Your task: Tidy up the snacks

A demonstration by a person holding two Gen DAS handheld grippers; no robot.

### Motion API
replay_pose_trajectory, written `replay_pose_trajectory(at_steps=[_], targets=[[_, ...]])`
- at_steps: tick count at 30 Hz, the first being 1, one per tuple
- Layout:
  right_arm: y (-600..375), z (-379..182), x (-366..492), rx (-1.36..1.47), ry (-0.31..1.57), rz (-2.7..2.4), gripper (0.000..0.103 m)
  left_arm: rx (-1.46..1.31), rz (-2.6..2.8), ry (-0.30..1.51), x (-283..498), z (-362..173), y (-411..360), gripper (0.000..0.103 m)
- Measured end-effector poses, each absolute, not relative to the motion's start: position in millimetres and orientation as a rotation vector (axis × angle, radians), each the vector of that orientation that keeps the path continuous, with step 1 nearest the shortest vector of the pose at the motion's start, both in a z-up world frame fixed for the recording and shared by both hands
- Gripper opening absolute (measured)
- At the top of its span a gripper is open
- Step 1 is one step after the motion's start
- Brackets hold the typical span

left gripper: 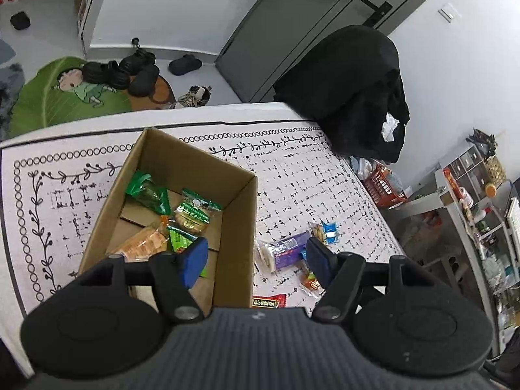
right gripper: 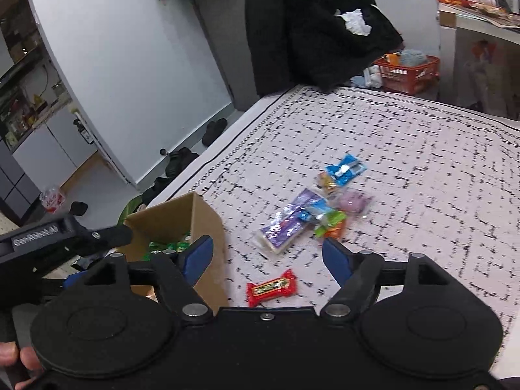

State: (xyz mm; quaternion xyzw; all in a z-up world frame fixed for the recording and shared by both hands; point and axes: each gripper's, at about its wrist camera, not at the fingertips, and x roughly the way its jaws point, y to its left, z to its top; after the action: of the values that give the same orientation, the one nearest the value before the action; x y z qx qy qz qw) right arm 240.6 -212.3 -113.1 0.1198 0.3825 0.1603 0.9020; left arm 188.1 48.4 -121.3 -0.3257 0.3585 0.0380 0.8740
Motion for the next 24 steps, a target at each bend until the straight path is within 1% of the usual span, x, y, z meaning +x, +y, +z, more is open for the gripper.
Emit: replay_pose_trajectory(at_steps=[1,2,3,4,8,10,11,24], targets=[[-216.9,-113.0,239.6,0.254,0.784,0.329,0.09,-0.665,0.092,0.752,188.4,-120.0,46.1,0.068],[-221.2,-112.1,238.8,0.263,0.775,0.329,0.094,-0.654,0.112,0.758,188.3,-118.7,44.3,0.072],[-225.9,-111.4,238.1,0.274,0.766,0.332,0.095,-0.653,0.12,0.758,188.2,-118.1,43.8,0.08],[-229.2,-111.6,237.8,0.281,0.764,0.332,0.096,-0.657,0.123,0.758,187.8,-117.7,43.0,0.085],[-242.0,-114.0,237.6,0.286,0.762,0.32,0.097,-0.652,0.132,0.766,188.9,-117.4,38.3,0.093],[-249.8,-116.5,237.0,0.294,0.757,0.311,0.098,-0.635,0.13,0.766,190.0,-117.1,34.2,0.101],[-254.0,-117.7,236.8,0.3,0.756,0.306,0.099,-0.616,0.135,0.768,190.8,-116.7,31.7,0.103],[-301.5,-134.2,242.9,0.386,0.754,0.297,0.099,-0.5,0.066,0.753,192.6,-109.8,-11.6,0.103]])
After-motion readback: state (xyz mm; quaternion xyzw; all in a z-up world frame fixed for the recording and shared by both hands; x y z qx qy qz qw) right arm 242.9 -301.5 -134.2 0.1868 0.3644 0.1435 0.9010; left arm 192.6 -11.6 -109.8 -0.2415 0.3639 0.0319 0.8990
